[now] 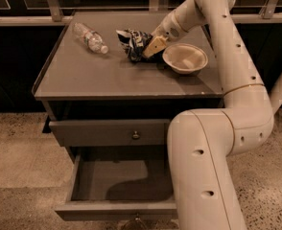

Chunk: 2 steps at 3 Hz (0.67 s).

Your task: Place blue chip bag into middle drawer

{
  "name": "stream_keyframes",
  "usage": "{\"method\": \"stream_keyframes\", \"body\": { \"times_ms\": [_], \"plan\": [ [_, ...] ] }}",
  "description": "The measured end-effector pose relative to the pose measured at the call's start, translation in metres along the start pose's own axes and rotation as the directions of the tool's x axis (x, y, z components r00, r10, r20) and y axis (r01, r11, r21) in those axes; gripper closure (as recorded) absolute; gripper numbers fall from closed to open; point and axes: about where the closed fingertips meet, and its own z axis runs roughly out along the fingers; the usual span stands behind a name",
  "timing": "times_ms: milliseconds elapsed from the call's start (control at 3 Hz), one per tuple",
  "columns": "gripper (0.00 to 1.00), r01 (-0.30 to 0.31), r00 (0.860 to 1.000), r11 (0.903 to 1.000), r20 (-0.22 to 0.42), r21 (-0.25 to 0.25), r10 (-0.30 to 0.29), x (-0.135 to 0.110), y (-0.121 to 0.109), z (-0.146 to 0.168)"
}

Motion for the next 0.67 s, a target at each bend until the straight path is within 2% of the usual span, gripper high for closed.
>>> {"method": "stream_keyframes", "body": {
  "times_ms": [333, 667],
  "plan": [
    [0.88, 0.0, 1.0, 1.0, 0.0, 0.0, 0.0, 0.0, 0.0, 0.0001],
    [1.0, 0.0, 1.0, 1.0, 0.0, -0.001, 0.0, -0.0003, 0.0, 0.0017]
  ]
}}
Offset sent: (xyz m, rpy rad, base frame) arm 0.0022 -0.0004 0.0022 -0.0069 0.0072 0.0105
